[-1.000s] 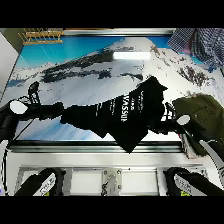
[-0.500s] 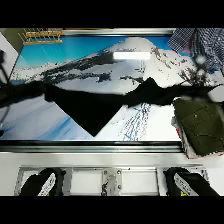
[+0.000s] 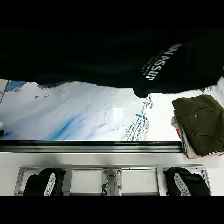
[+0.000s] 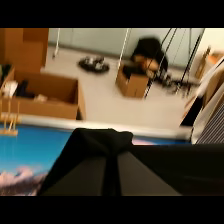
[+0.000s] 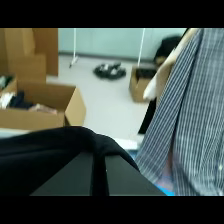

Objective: Fold the clothes and pants, and hang the long-sleeved shirts on hangers.

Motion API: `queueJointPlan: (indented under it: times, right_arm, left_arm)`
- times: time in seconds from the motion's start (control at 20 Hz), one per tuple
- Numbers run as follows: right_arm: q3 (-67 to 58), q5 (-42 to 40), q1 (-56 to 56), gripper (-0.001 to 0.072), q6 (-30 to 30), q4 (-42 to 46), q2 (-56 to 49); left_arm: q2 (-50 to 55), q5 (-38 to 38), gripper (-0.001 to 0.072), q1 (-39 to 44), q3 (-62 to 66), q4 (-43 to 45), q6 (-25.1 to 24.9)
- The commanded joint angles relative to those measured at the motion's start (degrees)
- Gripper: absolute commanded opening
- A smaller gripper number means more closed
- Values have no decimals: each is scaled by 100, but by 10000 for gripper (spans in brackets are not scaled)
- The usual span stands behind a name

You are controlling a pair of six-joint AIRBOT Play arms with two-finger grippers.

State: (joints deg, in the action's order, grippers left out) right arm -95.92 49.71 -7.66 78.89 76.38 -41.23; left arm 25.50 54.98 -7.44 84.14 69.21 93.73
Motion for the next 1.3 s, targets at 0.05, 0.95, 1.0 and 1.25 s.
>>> queueJointPlan:
  times: [0.05, 0.95, 1.0, 1.25]
  right_arm:
    - [-160, -166, -7, 13, 214, -13, 374]
    - [-155, 1189, 564, 398, 483, -1110, -4898]
    - [-157, 1097, 522, 542, 516, -1108, -5003]
    - [-138, 1497, -55, 529, 474, -1029, -4588]
  left_arm:
    - [-595, -579, 9, -2, -109, 4, 492]
    - [5652, -656, 192, -31, -109, -831, 271]
    - [5858, -719, 542, -70, -9, -1051, 271]
    - [5707, 50, 620, -444, 26, -319, 264]
